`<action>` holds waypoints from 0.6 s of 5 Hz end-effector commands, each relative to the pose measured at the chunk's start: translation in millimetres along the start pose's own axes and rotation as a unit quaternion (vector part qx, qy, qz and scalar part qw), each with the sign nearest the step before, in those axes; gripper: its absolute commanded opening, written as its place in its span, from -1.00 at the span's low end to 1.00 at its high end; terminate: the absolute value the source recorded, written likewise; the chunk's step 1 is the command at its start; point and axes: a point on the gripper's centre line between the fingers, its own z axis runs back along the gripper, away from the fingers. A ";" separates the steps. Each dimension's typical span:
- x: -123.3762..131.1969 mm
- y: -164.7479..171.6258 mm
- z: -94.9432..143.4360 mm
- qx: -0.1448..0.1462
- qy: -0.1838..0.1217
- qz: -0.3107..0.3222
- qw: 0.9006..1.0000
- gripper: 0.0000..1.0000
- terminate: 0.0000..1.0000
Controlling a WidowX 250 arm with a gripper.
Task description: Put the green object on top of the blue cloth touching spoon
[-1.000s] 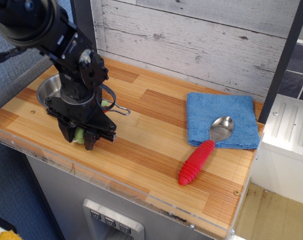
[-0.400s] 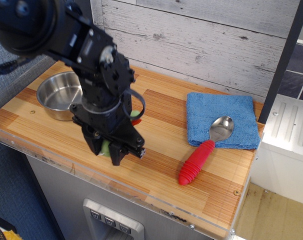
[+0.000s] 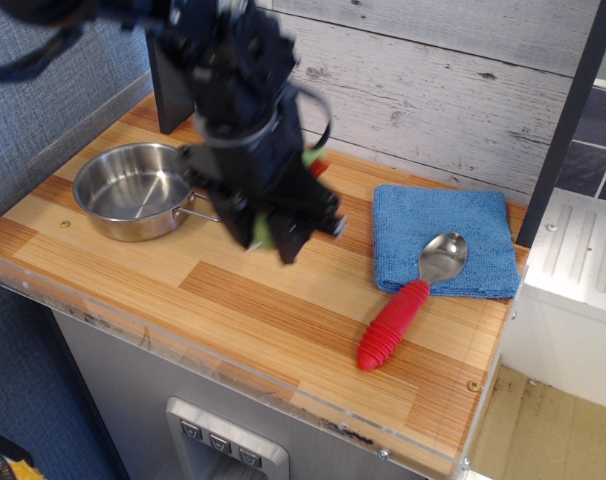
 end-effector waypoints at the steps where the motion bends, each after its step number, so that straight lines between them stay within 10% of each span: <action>1: 47.8 -22.7 5.0 -0.030 -0.034 -0.003 0.999 -1.00 -1.00; 3: 74.6 -58.9 -27.8 -0.027 -0.025 -0.030 0.999 -1.00 -1.00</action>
